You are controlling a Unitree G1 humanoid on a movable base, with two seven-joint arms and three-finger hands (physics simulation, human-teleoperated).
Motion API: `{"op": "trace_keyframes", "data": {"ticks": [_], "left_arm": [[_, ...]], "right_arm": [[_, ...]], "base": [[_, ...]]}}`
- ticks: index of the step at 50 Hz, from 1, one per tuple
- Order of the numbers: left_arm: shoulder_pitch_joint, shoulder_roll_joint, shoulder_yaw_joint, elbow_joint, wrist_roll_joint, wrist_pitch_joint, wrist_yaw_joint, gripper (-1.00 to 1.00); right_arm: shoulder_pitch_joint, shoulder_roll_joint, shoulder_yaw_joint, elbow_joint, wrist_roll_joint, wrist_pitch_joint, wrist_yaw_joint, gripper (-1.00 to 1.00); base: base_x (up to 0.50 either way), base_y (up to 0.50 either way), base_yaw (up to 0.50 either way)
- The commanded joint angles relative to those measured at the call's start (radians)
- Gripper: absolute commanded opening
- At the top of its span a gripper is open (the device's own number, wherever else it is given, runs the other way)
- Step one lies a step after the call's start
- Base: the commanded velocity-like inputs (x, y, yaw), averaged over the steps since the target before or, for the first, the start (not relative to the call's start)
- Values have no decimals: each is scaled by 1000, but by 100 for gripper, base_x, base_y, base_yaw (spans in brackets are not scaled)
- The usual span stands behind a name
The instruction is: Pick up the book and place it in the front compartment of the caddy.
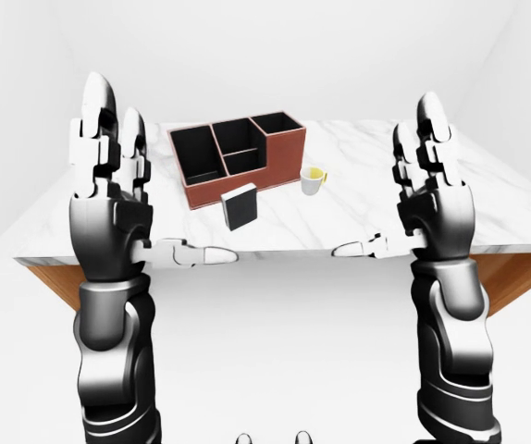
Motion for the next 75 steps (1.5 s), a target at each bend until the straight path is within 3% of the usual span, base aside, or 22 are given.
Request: {"op": "trace_keyframes", "data": {"ticks": [1, 32, 46, 75], "left_arm": [[-14, 9, 12, -20, -16, 0, 4, 100], [-4, 6, 8, -25, -32, 0, 7, 100], [-6, 9, 13, -34, -40, 0, 10, 100], [-13, 8, 14, -47, -53, 0, 13, 100]], "right_arm": [[-30, -23, -31, -13, 66, 0, -10, 100], [-16, -24, -15, 12, 66, 0, -15, 100], [9, -7, -9, -59, 57, 0, 19, 100], [37, 3, 16, -24, 42, 0, 25, 100]], "base": [[0, 50, 0], [0, 50, 0], [1, 1, 0], [50, 0, 0]]}}
